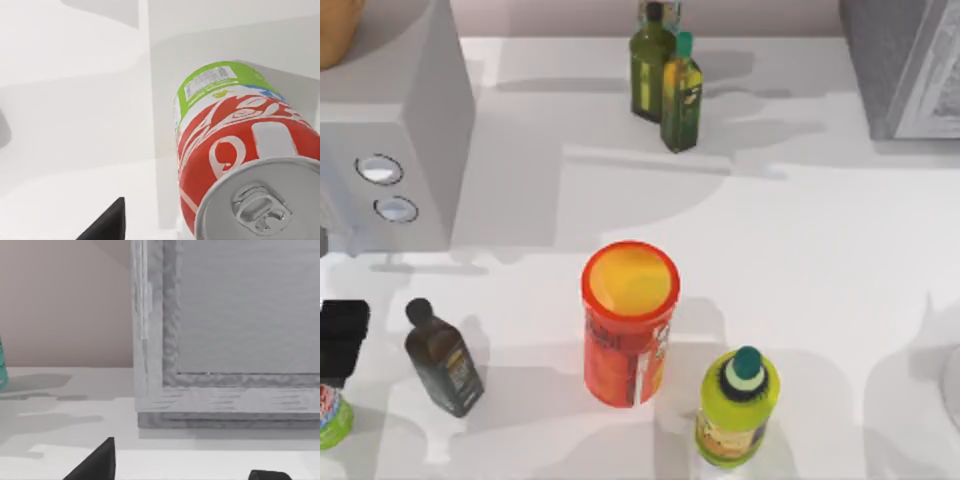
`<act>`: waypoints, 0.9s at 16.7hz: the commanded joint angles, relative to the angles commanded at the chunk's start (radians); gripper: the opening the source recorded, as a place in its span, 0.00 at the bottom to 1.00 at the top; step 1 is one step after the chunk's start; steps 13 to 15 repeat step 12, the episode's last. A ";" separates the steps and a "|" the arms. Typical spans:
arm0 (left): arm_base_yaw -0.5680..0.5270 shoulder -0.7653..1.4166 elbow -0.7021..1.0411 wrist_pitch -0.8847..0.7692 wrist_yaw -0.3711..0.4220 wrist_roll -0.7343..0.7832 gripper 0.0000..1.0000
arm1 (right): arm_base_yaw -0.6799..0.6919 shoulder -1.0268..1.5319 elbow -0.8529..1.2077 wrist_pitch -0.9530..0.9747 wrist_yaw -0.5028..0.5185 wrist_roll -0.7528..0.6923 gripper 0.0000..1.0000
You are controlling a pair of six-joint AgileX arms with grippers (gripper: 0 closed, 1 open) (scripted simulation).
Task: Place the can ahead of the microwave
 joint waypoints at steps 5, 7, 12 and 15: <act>0.000 0.000 0.004 -0.004 0.000 0.000 1.00 | 0.000 0.000 0.000 0.000 0.000 0.000 1.00; -0.001 -0.005 0.040 -0.042 0.000 -0.001 1.00 | 0.000 0.000 0.000 0.000 0.000 0.000 1.00; -0.003 -0.025 0.141 -0.165 0.000 -0.003 1.00 | 0.000 0.000 0.000 0.000 0.000 0.000 1.00; -0.003 -0.025 0.141 -0.165 0.000 -0.003 1.00 | 0.000 0.000 0.000 0.000 0.000 0.000 1.00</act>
